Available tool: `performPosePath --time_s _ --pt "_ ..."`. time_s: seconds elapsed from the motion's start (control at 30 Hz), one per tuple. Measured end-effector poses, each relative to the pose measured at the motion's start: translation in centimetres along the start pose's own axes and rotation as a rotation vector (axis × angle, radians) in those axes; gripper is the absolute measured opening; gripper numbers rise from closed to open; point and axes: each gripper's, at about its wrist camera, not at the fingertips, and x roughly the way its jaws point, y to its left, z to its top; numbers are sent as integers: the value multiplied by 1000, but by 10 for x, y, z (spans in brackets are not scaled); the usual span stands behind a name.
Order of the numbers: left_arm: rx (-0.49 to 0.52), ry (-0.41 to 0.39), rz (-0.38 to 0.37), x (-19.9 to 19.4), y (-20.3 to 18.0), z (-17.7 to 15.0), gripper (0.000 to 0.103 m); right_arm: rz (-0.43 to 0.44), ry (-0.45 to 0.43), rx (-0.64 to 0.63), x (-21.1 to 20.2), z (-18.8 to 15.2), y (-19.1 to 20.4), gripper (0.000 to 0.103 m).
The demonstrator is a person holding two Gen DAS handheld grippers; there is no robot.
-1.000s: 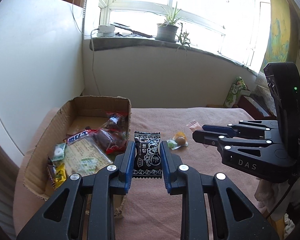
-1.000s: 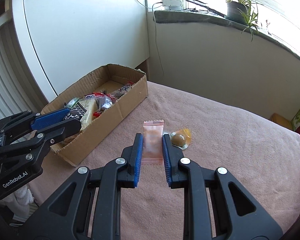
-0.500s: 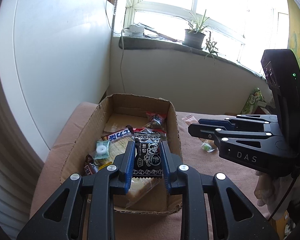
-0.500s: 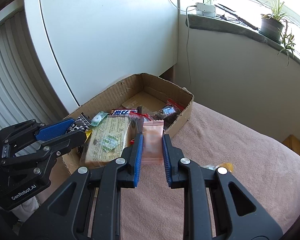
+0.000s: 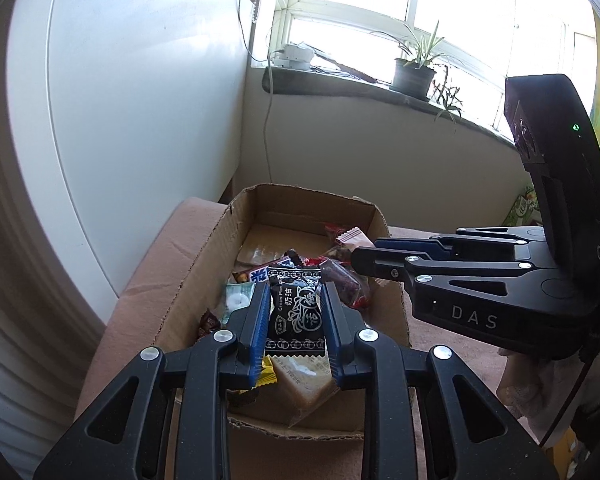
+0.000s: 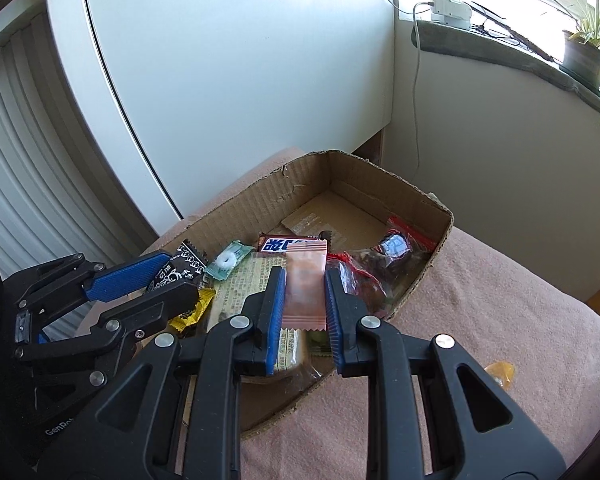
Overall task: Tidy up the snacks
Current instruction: 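Open the left tool over the box while the right tool releases the pink packet, then move both tools back to the green mint and orange-wrapped sweet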
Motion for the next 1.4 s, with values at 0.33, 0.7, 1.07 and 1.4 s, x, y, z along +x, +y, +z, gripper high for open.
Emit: performPosePath --time_s 0.33,0.7,1.07,1.4 --pt "-18 -7 26 0 7 3 44 3 -1 -3 7 4 0 53" --pt "-26 -32 33 -4 0 5 55 -52 -49 21 -17 -5 -23 77" --pt "34 -28 -49 1 -44 3 55 -137 -56 86 -56 -34 -91 77" --pt "129 27 -195 21 -115 -7 55 -157 53 135 -51 -75 -154 70"
